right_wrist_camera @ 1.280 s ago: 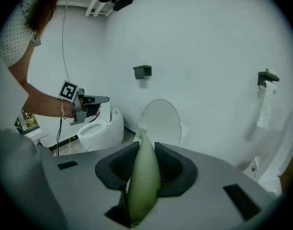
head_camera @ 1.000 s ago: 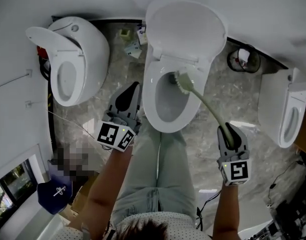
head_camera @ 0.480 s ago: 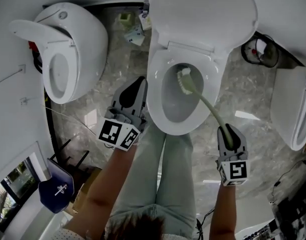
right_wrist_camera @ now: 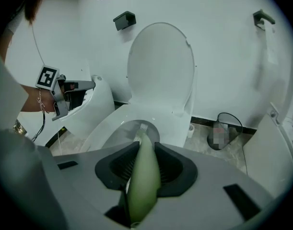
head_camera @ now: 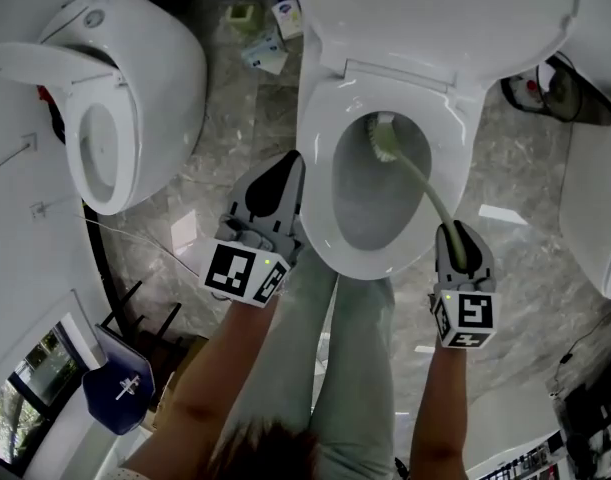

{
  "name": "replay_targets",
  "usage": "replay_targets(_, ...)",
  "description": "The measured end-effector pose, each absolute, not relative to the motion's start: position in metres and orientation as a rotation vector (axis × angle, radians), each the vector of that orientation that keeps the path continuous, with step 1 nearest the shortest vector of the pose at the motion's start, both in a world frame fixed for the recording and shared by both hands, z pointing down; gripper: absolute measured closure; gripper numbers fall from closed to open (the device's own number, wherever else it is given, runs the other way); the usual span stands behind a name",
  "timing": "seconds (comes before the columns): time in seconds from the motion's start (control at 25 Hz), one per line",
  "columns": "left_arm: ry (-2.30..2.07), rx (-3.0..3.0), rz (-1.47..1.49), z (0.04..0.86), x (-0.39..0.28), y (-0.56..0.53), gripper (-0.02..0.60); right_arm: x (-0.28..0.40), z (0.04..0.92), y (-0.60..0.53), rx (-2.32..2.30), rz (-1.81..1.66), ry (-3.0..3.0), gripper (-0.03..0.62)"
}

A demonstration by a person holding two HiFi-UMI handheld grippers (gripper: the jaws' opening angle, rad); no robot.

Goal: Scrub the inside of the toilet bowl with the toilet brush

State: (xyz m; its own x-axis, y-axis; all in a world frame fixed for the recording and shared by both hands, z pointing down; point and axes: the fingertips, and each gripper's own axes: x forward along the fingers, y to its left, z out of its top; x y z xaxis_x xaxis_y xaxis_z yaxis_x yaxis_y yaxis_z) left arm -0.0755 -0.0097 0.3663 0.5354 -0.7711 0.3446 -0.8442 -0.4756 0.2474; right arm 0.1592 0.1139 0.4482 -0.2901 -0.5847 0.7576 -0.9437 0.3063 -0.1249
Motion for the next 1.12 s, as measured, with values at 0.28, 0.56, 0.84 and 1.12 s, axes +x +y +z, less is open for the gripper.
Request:
replay_targets(0.28,-1.286,2.386,0.258,0.393,-0.082,-0.012,0.578,0.141,0.484,0.112,1.381,0.839,-1.955,0.485)
replay_targets(0.56,-1.257,2.364,0.264,0.407,-0.084,-0.010,0.578,0.137,0.508,0.102,1.449,0.931,-1.907,0.485)
replay_targets(0.84,-1.236,2.359,0.280,0.414,-0.083,-0.011,0.578,0.135,0.525,0.091,1.503,1.011,-1.862,0.485)
replay_targets(1.12,-1.211,2.357,0.273,0.416,-0.080,-0.010,0.578,0.112,0.537,0.099,1.442,1.079,-1.872,0.485)
